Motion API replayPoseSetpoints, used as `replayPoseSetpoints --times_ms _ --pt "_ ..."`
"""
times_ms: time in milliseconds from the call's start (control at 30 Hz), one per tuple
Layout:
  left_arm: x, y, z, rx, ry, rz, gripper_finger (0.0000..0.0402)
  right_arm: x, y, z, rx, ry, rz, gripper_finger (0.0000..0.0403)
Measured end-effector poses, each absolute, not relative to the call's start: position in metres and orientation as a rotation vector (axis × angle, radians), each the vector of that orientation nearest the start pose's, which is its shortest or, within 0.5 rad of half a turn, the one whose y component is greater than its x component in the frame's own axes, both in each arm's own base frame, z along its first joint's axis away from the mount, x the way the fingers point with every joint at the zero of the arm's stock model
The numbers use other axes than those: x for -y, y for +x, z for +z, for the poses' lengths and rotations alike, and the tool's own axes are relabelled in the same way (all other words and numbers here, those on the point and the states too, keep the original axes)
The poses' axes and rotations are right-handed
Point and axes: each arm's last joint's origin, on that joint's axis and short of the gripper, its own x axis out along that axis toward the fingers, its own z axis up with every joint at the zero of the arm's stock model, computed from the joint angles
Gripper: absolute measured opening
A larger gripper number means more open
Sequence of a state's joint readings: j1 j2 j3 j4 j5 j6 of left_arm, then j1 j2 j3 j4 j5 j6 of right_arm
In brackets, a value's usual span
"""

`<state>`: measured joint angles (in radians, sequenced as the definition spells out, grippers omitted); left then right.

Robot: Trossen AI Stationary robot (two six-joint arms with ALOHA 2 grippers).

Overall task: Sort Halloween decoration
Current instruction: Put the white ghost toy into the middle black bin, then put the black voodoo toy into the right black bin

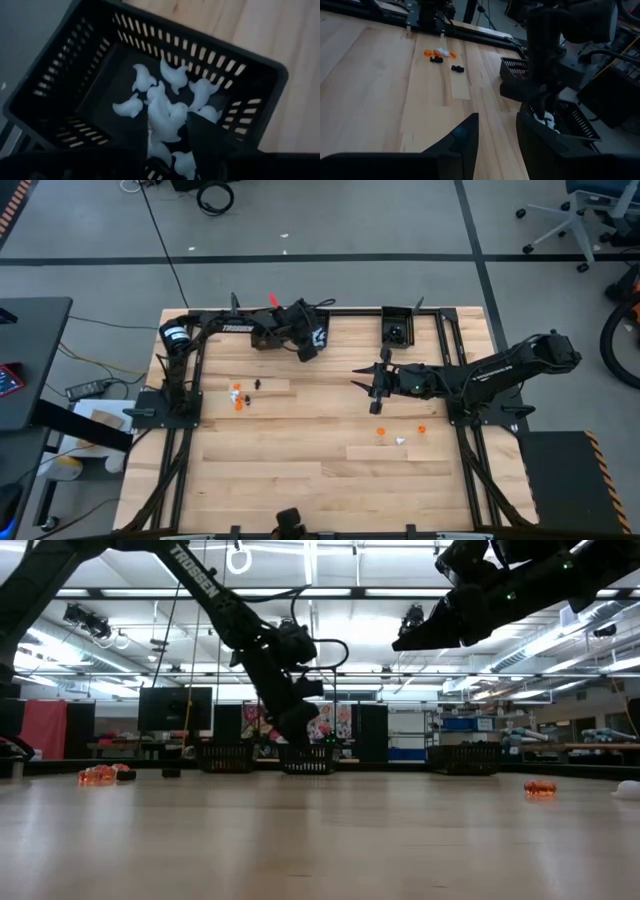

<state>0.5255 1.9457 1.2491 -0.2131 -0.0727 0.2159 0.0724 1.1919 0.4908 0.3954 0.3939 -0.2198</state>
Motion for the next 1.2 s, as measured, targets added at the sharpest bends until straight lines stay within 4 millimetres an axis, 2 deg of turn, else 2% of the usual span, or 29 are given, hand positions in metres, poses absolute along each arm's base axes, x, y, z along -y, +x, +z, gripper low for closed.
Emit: replayPoseSetpoints --times_ms 167,300,467,600,667,767,933,1200 --pt "-0.200 0.348 0.164 -0.951 -0.002 0.406 0.0173 -0.005 0.239 0.208 -0.335 -0.286 -0.290 0.0137" --pt "-0.194 0.349 0.169 -0.953 0.027 0.379 0.0194 -0.005 0.238 0.208 -0.335 -0.284 -0.292 0.0137" --pt "-0.189 0.346 0.193 -0.895 0.064 0.378 0.0189 -0.005 0.238 0.208 -0.335 -0.284 -0.294 0.0137" --pt "-0.184 0.337 0.221 -0.849 0.095 0.385 0.0175 -0.005 0.238 0.208 -0.335 -0.284 -0.294 0.0137" --pt "-0.176 0.332 0.236 -0.840 0.120 0.370 0.0167 -0.005 0.238 0.208 -0.335 -0.284 -0.294 0.0137" --pt "-0.156 0.320 0.247 -0.837 0.162 0.325 0.0156 -0.005 0.238 0.208 -0.336 -0.285 -0.294 0.0137" --pt "-0.115 0.286 0.242 -0.884 0.154 0.269 0.0147 -0.005 0.238 0.207 -0.341 -0.287 -0.293 0.0137" --pt "-0.078 0.234 0.209 -1.031 -0.065 0.296 0.0144 -0.005 0.238 0.207 -0.339 -0.282 -0.294 0.0137"
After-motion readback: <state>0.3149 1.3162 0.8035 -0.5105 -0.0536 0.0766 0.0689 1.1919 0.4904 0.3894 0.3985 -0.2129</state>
